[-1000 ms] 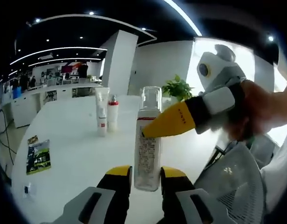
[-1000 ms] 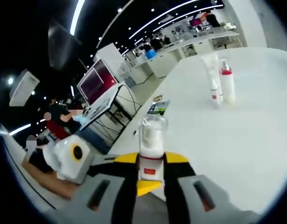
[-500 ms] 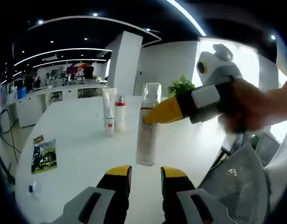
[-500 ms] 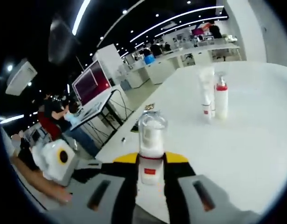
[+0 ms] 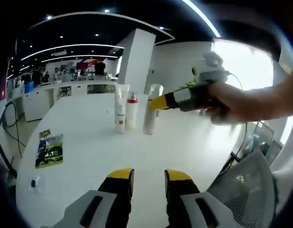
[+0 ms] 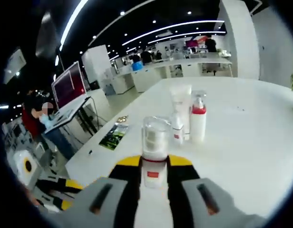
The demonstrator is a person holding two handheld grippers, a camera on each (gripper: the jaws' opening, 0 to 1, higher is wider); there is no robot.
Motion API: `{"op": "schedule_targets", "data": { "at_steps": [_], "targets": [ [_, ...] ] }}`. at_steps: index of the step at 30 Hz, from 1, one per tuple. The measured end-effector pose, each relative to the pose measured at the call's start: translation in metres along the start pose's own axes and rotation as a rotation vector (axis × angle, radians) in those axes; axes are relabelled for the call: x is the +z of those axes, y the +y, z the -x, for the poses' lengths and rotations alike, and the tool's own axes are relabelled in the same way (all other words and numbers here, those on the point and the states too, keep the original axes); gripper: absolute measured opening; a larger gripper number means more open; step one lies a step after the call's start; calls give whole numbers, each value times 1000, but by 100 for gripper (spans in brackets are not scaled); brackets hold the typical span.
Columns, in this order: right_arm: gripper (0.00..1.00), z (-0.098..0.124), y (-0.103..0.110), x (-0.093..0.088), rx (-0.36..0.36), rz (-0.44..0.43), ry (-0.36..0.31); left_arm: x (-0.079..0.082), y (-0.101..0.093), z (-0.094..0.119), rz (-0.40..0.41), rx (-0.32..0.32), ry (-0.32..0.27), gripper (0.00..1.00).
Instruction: Arrange the skincare products in the storage area until every visible bottle or jar stands upright without overlapping.
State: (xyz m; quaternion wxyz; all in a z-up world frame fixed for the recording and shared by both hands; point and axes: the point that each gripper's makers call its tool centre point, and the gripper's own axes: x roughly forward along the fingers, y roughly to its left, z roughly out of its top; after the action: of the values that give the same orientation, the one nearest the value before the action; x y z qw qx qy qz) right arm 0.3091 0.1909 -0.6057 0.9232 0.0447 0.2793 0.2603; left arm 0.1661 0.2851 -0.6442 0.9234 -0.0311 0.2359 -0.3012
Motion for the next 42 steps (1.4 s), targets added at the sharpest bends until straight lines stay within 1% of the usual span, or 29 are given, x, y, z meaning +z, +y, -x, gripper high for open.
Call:
{"op": "schedule_targets", "data": {
  "at_steps": [3, 7, 9, 10, 12, 14, 17, 19, 20, 21, 22, 23, 27, 29, 31, 32, 37, 42],
  "targets": [
    [20, -14, -17, 8, -37, 22, -7, -3, 1, -1, 4, 6, 12, 27],
    [20, -31, -34, 15, -61, 47, -7, -4, 2, -2, 14, 10, 19, 27],
    [21, -34, -43, 19, -75, 39, -8, -7, 2, -3, 24, 9, 31, 27],
    [21, -40, -51, 21, -84, 38, -11, -7, 3, -3, 26, 10, 35, 27],
    [21, -42, -59, 22, -92, 21, -9, -10, 3, -6, 37, 6, 48, 27],
    [21, -43, -61, 22, -93, 18, -9, -11, 4, -7, 39, 8, 53, 27],
    [21, -51, -72, 18, -110, 26, -4, -14, 7, -7, 59, 16, 62, 26],
    [21, -51, -77, 16, -123, 11, 2, -11, 12, -4, 76, 31, 44, 26],
    [21, -57, -84, 11, -134, 12, 2, -10, 12, -4, 88, 32, 40, 26],
    [21, -58, -87, 10, -139, 12, 6, -10, 12, -4, 88, 33, 41, 26],
    [21, -54, -85, 9, -144, 12, 11, -11, 12, -4, 87, 32, 41, 26],
    [21, -55, -87, 7, -146, 12, 16, -12, 11, -5, 83, 30, 51, 26],
    [21, -64, -99, 2, -164, 7, 25, -14, 8, -6, 71, 23, 65, 26],
    [21, -65, -101, 0, -170, -7, 25, -14, 8, -6, 68, 22, 65, 26],
    [21, -69, -103, -2, -171, -2, 23, -15, 7, -6, 75, 21, 68, 26],
    [21, -73, -106, -6, -175, 7, 26, -15, 7, -6, 77, 22, 70, 26],
    [21, -81, -115, -16, -184, -7, 32, -18, 7, -7, 76, 21, 80, 26],
    [21, -80, -115, -19, -190, 6, 34, -19, 7, -8, 81, 22, 88, 26]
  ]
}}
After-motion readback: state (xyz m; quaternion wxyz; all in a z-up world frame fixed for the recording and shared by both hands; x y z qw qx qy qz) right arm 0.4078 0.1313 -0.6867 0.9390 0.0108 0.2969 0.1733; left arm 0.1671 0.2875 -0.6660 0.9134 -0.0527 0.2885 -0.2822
